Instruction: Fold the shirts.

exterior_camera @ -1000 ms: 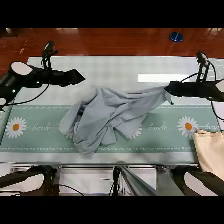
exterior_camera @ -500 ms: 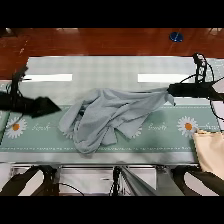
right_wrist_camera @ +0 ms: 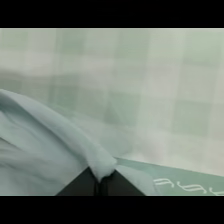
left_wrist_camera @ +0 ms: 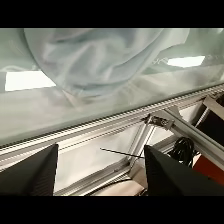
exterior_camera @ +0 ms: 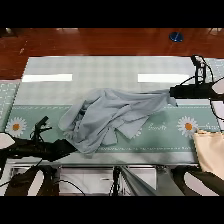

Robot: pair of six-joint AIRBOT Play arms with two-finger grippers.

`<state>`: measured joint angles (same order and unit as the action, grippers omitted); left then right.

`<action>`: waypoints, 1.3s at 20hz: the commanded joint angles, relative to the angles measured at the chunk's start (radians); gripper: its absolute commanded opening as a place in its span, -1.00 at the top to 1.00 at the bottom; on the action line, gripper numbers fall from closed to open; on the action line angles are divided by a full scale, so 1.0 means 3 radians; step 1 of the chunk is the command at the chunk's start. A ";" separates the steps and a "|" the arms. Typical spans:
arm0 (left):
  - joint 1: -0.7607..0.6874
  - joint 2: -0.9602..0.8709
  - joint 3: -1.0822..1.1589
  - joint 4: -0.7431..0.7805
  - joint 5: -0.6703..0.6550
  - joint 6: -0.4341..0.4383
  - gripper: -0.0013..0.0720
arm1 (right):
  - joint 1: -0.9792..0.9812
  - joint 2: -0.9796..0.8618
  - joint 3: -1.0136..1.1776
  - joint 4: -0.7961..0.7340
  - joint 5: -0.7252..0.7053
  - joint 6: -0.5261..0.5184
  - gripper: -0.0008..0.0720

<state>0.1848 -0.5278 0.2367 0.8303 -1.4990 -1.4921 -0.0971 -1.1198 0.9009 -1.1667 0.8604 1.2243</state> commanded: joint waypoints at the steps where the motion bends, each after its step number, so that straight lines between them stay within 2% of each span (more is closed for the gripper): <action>1: -0.0080 0.0074 -0.0191 -0.0038 0.0310 -0.0121 -0.80 | 0.0001 -0.0001 -0.0001 -0.0020 0.0056 0.0003 0.89; 7: -0.0256 -0.0318 -0.0192 -0.0034 0.0785 -0.0130 -0.80 | 0.0001 -0.0001 -0.0001 -0.0019 0.0072 0.0004 0.89; 11: -0.0819 -0.0894 -0.0183 -0.0161 0.1294 -0.0135 -0.80 | 0.0003 -0.0001 -0.0001 -0.0020 0.0074 0.0005 0.89; 16: -0.1418 -0.1579 -0.0036 -0.0679 0.2232 -0.0131 -0.80 | 0.0003 -0.0001 -0.0001 -0.0019 0.0104 0.0017 0.89; 18: -0.1560 -0.1871 0.0167 -0.0678 0.2403 -0.0132 -0.79 | 0.0003 -0.0001 -0.0001 -0.0018 0.0127 0.0017 0.89; 19: -0.1565 -0.2021 0.0266 -0.0676 0.2413 -0.0131 -0.58 | 0.0001 -0.0001 -0.0001 -0.0010 0.0150 0.0017 0.89; 21: -0.1565 -0.2279 0.0465 -0.0675 0.2336 -0.0100 0.49 | 0.0001 0.0000 -0.0001 -0.0009 0.0224 0.0018 0.89; 22: -0.1565 -0.2333 0.0573 -0.0675 0.2218 0.0031 0.83 | 0.0001 0.0000 -0.0001 -0.0009 0.0270 0.0017 0.89; 23: -0.1565 -0.2322 0.0684 -0.0675 0.2069 0.0150 0.92 | 0.0001 0.0006 -0.0001 -0.0009 0.0309 0.0017 0.89; 26: -0.1528 -0.2007 0.1152 -0.0675 0.1503 0.0374 0.92 | 0.0001 0.0169 0.0033 0.0015 0.0326 0.0015 0.89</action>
<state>-0.2752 -1.1667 0.4686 0.6807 -0.8963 -1.4422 -0.0971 -1.1004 0.9031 -1.1698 0.9424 1.2297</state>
